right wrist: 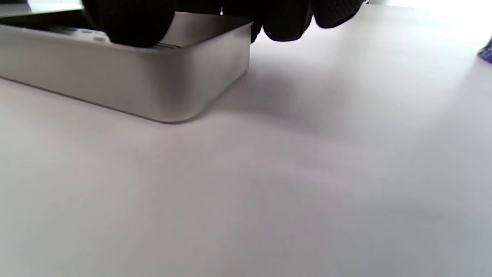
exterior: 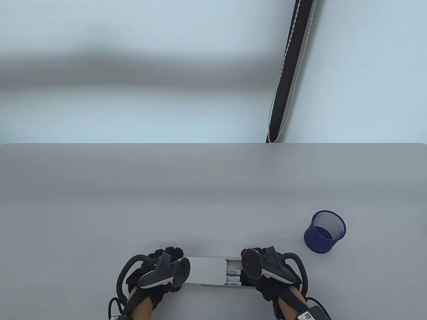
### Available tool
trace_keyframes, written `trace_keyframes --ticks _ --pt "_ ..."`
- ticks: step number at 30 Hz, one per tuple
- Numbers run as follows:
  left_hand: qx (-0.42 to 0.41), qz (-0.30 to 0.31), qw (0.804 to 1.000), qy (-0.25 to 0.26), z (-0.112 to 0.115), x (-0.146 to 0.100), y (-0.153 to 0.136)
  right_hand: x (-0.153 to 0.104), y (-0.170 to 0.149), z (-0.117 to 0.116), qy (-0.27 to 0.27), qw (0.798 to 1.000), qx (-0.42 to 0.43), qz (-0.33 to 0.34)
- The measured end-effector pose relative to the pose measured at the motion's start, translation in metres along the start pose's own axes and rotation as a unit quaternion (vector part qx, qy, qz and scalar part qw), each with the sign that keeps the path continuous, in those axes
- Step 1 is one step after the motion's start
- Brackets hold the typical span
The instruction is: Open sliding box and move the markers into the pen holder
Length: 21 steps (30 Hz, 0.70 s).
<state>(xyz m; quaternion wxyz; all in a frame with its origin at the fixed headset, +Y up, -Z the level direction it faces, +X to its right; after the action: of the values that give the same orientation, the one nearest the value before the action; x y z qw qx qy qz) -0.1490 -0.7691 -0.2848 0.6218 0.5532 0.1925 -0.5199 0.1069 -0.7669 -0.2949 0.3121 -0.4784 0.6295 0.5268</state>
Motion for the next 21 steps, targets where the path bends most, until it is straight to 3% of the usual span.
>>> trace_keyframes --ticks 13,21 --pt "0.004 -0.001 1.0 0.002 0.0002 -0.0001 0.0005 0.0029 0.0078 -0.0036 -0.047 0.994 -0.098 -0.02" --pt "0.004 -0.003 1.0 0.003 0.0004 -0.0003 0.0003 0.0036 0.0078 -0.0032 -0.072 0.992 -0.104 -0.018"
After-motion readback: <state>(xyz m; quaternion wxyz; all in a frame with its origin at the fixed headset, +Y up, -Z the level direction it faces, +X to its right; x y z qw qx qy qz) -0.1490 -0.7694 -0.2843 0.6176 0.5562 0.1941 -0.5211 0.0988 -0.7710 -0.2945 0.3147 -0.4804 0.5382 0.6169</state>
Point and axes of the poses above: the tracker on the back of each hand, its own y axis roughly to the thumb side, its own x axis roughly from the wrist to the fingertips, z = x × y, the point moved 2 cm from there along x, roughly from the wrist to the fingertips, and after that the axes turned 6 degrees about z, right-handed, at the moved point
